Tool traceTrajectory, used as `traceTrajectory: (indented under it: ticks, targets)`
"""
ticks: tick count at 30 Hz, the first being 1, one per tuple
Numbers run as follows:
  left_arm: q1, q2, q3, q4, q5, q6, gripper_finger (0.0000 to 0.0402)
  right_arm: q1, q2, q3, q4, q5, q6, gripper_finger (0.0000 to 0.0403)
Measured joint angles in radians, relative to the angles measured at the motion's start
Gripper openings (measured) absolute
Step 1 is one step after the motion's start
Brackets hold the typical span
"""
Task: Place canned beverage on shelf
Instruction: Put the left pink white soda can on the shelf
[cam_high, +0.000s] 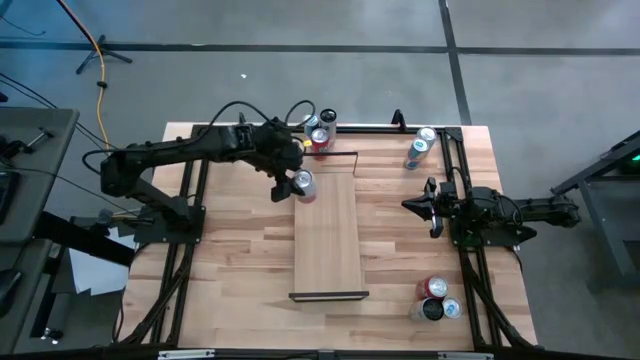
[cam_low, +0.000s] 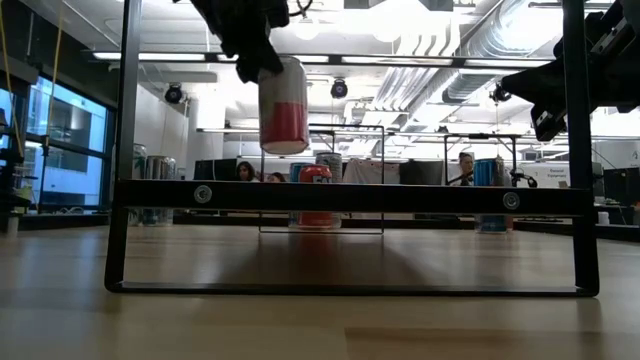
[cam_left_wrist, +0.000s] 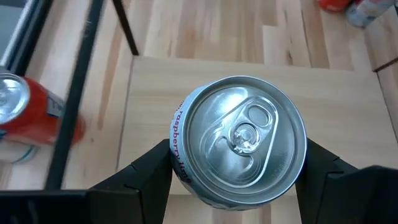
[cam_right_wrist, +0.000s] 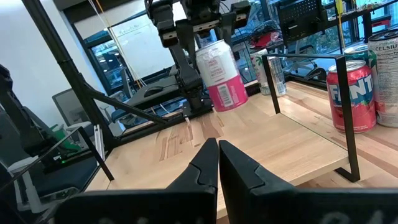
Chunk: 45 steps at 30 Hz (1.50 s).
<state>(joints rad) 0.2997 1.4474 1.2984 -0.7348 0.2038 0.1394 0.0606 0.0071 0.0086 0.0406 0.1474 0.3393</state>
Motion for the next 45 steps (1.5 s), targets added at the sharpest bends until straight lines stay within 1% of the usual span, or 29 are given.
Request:
traceTrajectory:
  ticks: [5,9,16,20,24,29,36,45]
  targets:
    - [0.010,0.019,0.000,0.003,-0.013,0.030,0.0209,0.000,0.000,0.000,0.000,0.000,0.000,0.0000]
    - [0.023,0.069,0.000,0.005,-0.083,0.092,0.0209,0.000,0.000,0.000,0.000,0.000,0.000,0.0000]
    - [0.027,0.162,0.000,0.010,-0.085,0.138,0.0213,0.000,0.000,0.000,0.000,0.000,0.000,0.0000]
    - [0.026,0.189,0.003,0.062,-0.092,0.140,0.0224,0.000,0.000,0.000,0.000,0.000,0.000,0.0000]
    - [0.025,0.192,0.002,0.090,-0.105,0.141,0.0236,0.000,0.000,0.000,0.000,0.000,0.000,0.0000]
    - [0.023,0.185,-0.001,0.088,-0.116,0.147,0.0246,0.000,0.000,0.000,0.000,0.000,0.000,0.0000]
    - [0.022,0.184,-0.001,0.081,-0.124,0.082,0.0252,0.000,0.000,0.000,0.000,0.000,0.000,0.0000]
    - [0.022,0.184,-0.001,0.077,-0.118,0.140,0.0256,0.000,0.000,0.000,0.000,0.000,0.000,0.0000]
